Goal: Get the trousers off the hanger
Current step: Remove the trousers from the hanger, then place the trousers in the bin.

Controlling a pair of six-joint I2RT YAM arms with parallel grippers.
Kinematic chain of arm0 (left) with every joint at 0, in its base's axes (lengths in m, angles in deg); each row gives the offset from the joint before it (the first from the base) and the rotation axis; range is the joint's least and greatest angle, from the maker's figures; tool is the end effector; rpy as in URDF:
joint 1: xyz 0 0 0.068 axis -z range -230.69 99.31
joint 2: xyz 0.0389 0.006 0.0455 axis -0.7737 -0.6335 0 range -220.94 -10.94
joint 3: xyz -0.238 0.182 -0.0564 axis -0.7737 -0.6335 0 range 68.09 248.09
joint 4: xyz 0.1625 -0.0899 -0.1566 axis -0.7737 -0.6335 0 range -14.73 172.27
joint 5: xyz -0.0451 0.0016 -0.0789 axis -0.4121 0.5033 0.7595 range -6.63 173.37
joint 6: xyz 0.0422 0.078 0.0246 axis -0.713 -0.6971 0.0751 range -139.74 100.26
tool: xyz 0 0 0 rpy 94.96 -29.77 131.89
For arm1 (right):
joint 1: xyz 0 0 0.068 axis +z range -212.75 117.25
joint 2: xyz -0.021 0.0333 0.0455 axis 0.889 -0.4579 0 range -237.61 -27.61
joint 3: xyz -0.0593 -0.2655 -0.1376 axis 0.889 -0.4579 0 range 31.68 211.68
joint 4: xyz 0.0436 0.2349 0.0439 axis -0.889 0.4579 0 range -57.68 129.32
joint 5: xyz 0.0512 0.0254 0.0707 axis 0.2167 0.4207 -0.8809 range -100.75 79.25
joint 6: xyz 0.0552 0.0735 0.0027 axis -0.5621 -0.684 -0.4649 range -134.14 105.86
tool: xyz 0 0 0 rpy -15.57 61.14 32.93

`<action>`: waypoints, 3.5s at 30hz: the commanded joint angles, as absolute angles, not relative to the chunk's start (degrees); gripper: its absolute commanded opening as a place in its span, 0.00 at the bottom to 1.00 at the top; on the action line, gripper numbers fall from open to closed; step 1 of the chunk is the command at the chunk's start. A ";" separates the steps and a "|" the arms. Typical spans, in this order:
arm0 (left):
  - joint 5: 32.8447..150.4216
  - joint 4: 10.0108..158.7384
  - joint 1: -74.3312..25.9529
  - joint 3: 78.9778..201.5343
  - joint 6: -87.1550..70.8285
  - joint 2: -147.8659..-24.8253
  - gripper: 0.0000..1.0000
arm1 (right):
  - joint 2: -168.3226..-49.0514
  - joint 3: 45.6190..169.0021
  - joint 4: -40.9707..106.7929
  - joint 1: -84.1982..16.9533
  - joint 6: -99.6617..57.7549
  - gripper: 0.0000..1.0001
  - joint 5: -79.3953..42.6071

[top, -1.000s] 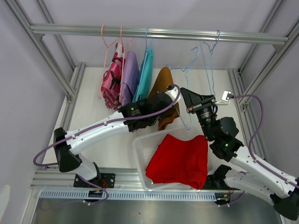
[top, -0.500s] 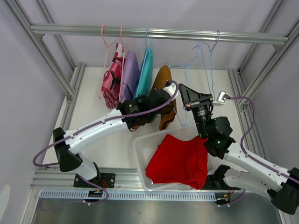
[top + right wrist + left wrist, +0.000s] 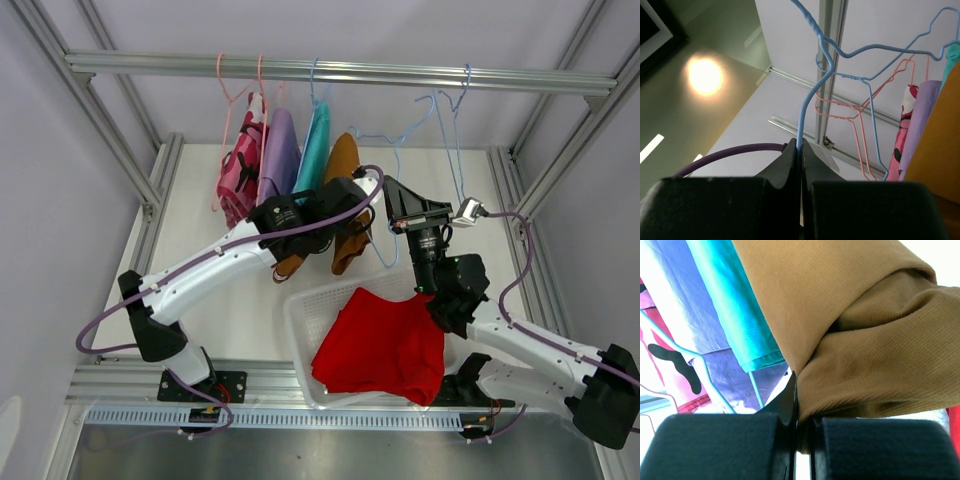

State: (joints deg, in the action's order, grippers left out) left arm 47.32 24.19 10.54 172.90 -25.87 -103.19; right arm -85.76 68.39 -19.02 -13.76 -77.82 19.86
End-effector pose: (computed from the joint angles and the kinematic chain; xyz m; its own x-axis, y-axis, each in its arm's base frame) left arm 0.2047 -0.2720 0.4173 -0.2871 0.7019 -0.6518 0.5439 0.6796 0.4922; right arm 0.1765 0.1388 0.4117 -0.1774 0.9715 -0.1569 -0.4525 0.0610 0.8897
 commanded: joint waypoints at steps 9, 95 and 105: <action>58.15 84.56 17.51 189.46 -20.98 -94.08 0.01 | -109.43 56.28 23.26 -11.16 -68.37 0.00 22.73; 65.27 65.57 17.95 130.50 -2.96 -42.84 0.01 | -83.33 72.72 48.57 -24.07 -48.24 0.00 18.70; 71.50 74.87 18.39 116.00 4.77 -53.20 0.01 | -80.96 73.69 49.63 -25.83 -47.54 0.00 16.50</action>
